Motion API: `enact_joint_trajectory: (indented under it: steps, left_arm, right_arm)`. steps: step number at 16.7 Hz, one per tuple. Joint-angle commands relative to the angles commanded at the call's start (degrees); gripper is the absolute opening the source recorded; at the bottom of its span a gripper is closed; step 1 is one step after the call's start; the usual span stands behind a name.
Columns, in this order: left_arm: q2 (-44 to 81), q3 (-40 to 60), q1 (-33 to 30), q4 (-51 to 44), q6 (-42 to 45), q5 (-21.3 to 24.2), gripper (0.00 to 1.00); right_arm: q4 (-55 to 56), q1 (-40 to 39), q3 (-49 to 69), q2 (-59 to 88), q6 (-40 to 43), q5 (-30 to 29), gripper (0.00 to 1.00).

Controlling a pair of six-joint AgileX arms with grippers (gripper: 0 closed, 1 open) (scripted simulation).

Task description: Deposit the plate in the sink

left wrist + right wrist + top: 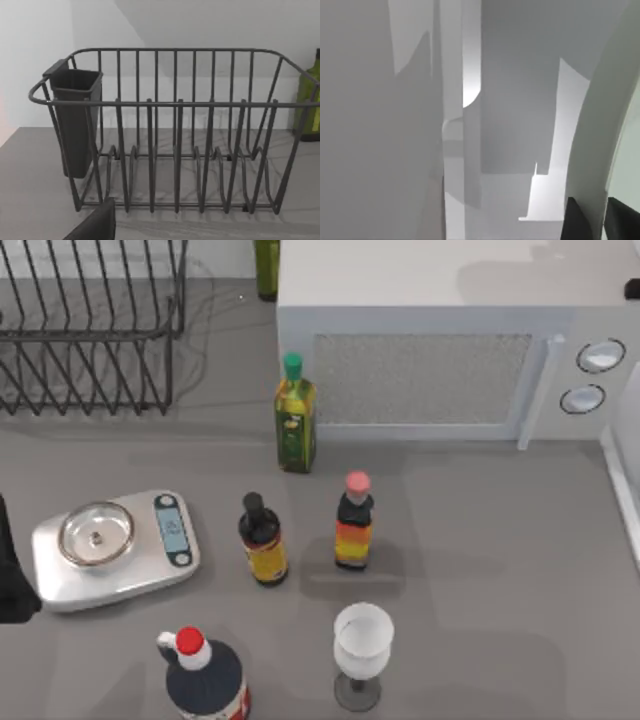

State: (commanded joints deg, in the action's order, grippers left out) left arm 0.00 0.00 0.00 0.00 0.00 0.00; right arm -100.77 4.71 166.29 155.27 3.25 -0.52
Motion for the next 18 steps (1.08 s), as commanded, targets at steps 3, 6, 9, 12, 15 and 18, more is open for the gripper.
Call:
enact_joint_trajectory:
  steps: [3,6,9,12,15,18]
  left_arm:
    - [0.0,0.0,0.0,0.0,0.0,0.0,1.00]
    - [0.0,0.0,0.0,0.0,0.0,0.0,1.00]
    - [0.0,0.0,0.0,0.0,0.0,0.0,1.00]
    - [0.0,0.0,0.0,0.0,0.0,0.0,1.00]
    - [0.0,0.0,0.0,0.0,0.0,0.0,1.00]
    - [0.0,0.0,0.0,0.0,0.0,0.0,1.00]
  right_arm:
    - [0.0,0.0,0.0,0.1,0.1,0.0,0.00]
    - [0.0,0.0,0.0,0.1,0.1,0.0,0.15]
    - [0.0,0.0,0.0,0.1,0.1,0.0,0.38]
    - [0.0,0.0,0.0,0.1,0.1,0.0,0.60]
    - [0.0,0.0,0.0,0.1,0.1,0.0,0.83]
    - [0.0,0.0,0.0,0.1,0.1,0.0,1.00]
